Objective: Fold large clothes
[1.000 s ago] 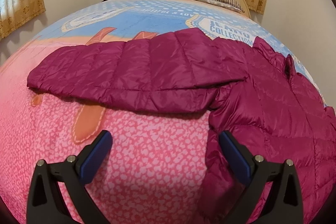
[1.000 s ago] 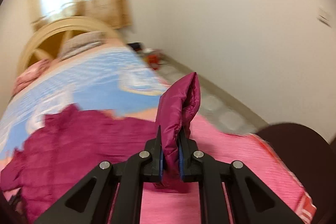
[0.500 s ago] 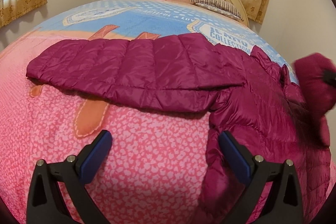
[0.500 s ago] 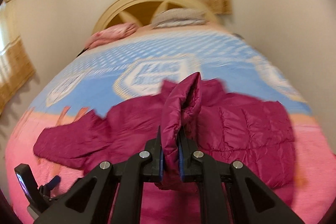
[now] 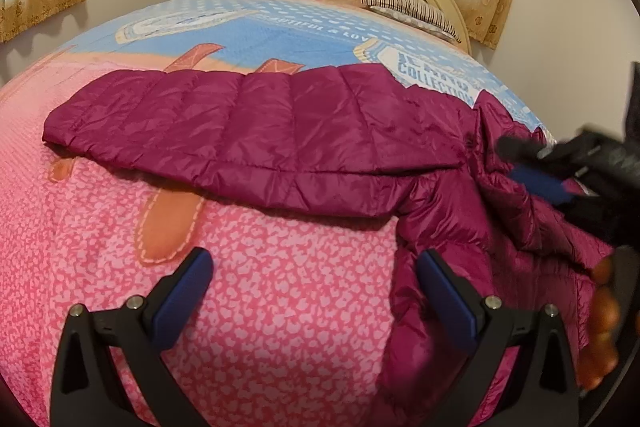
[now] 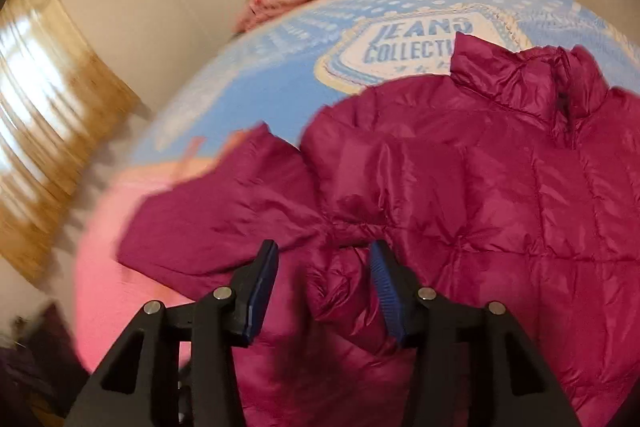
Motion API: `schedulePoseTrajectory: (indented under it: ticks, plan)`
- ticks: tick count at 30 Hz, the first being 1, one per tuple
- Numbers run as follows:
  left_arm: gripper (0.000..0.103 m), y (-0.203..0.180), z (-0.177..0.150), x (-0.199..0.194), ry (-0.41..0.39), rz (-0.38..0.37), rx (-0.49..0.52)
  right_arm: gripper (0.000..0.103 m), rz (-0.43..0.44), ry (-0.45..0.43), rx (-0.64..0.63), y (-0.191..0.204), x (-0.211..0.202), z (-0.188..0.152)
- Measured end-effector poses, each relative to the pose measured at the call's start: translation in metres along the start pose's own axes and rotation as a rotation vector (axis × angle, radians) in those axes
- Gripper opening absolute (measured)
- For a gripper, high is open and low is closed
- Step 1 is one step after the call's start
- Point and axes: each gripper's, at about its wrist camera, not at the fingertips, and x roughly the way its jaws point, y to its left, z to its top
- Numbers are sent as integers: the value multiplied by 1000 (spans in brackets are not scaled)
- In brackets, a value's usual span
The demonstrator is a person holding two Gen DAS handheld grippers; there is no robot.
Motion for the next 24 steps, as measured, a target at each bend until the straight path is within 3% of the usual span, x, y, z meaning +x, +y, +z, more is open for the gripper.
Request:
schedulePoseTrajectory:
  ticks: [2, 4, 6, 12, 20, 24]
  plan:
    - [103, 0, 0, 0, 0, 1, 1, 49, 27, -83, 22, -2, -20, 1]
    - [103, -1, 0, 0, 1, 3, 3, 47, -45, -122, 40, -5, -24, 2]
    - [103, -1, 0, 0, 1, 4, 5, 7, -131, -64, 10, -5, -9, 4]
    - [103, -1, 0, 1, 5, 4, 4, 7, -169, 51, 21, -5, 54, -1]
    - [103, -2, 1, 6, 10, 8, 10, 7, -191, 56, 22, -8, 48, 0]
    - [103, -3, 1, 7, 13, 12, 13, 7, -173, -124, 52, -17, -21, 8]
